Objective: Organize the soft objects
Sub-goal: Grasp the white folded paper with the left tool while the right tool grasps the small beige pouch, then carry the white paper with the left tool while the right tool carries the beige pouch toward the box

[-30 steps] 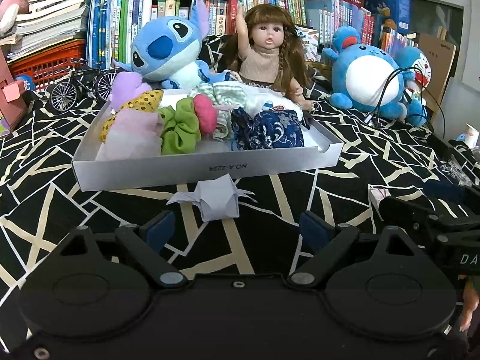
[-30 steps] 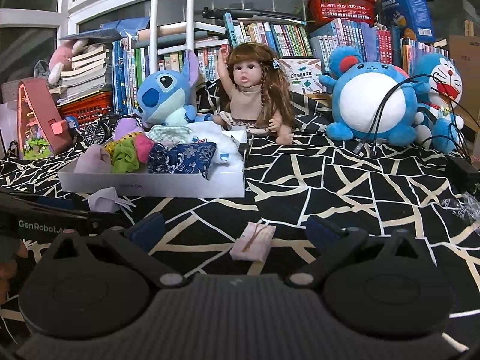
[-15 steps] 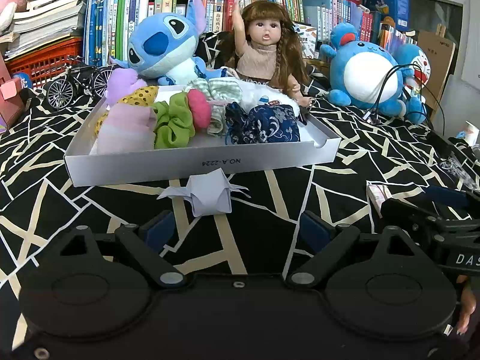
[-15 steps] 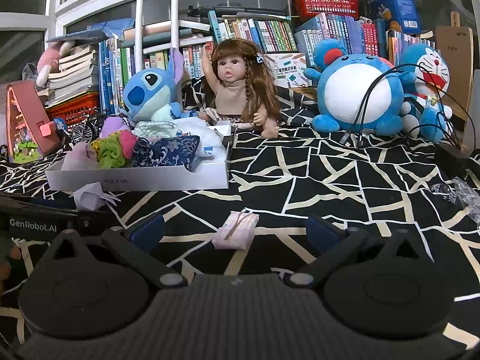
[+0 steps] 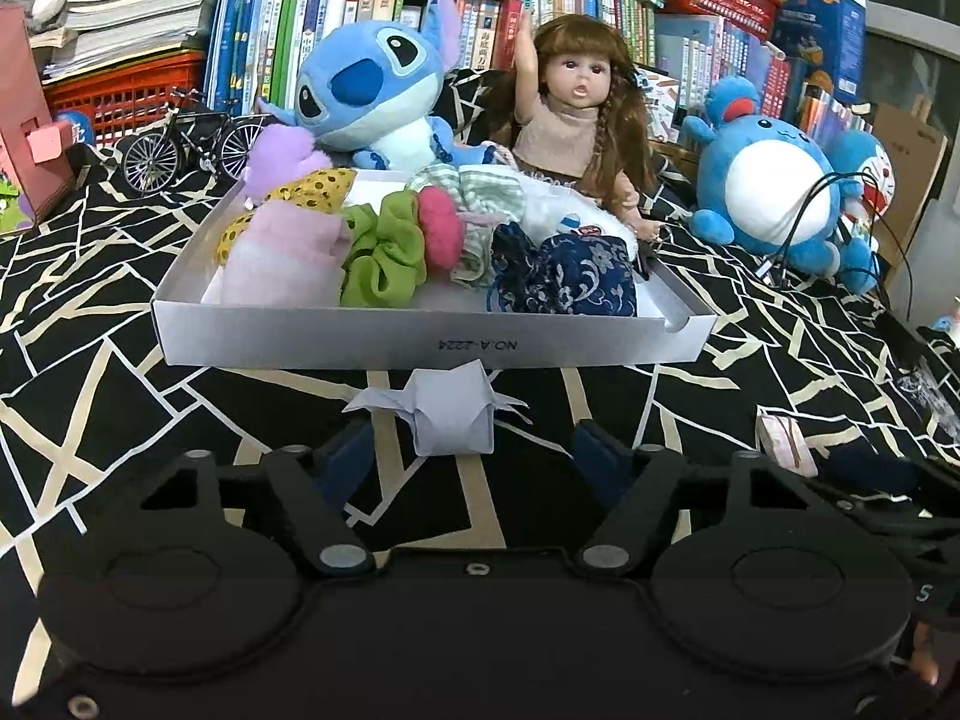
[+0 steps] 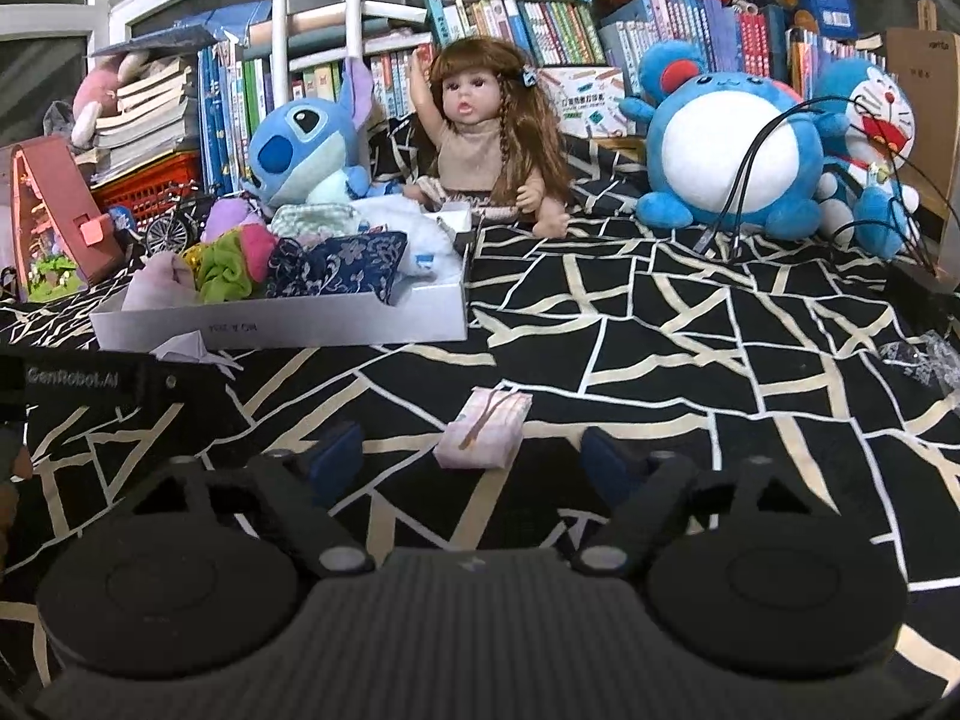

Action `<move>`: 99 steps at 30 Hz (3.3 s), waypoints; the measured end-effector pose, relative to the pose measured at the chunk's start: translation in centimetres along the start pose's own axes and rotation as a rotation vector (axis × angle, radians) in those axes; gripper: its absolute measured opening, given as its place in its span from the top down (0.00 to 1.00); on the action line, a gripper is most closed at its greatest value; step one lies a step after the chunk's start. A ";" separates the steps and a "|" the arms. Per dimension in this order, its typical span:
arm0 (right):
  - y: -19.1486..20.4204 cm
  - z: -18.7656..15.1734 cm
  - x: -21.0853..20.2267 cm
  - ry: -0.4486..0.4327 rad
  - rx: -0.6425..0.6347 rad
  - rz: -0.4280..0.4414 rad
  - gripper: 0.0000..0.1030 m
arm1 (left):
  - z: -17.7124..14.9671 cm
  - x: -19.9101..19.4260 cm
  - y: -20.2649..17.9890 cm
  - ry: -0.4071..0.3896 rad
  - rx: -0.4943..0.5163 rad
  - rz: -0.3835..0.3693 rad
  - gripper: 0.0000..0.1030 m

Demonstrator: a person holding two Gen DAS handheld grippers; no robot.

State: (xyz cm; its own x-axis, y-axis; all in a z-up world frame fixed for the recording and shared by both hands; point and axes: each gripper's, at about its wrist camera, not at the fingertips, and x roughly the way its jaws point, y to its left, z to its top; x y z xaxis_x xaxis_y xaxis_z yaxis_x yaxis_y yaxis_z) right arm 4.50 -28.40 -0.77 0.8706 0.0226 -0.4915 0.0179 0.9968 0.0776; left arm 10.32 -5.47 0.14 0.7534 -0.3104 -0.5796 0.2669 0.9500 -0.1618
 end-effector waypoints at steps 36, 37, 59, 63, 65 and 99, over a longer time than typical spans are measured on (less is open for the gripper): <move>-0.5 0.6 0.1 0.063 -0.038 -0.115 0.40 | 1.4 2.1 -0.3 0.020 -0.063 0.011 0.56; -0.9 0.6 0.2 0.061 -0.015 -0.149 0.40 | 1.3 1.9 -0.3 0.017 -0.059 0.012 0.57; 4.0 1.0 1.6 0.086 0.033 0.037 0.18 | 0.1 -1.4 0.7 -0.033 0.029 0.048 0.60; 4.7 1.2 1.7 0.100 0.001 0.033 0.41 | 0.0 -1.5 0.8 -0.032 0.031 0.047 0.60; 4.8 1.3 1.6 0.101 -0.003 0.032 0.53 | 0.0 -1.6 0.9 -0.031 0.028 0.047 0.61; 5.7 1.6 1.2 0.076 -0.050 0.055 0.55 | -1.8 -4.1 1.4 -0.027 0.102 -0.018 0.55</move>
State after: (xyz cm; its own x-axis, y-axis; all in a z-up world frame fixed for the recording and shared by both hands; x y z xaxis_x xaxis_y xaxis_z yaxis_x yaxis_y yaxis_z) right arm 6.45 -22.77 0.49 0.8297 0.0808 -0.5523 -0.0548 0.9965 0.0635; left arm 6.50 -2.76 0.84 0.7633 -0.3296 -0.5557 0.3393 0.9364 -0.0894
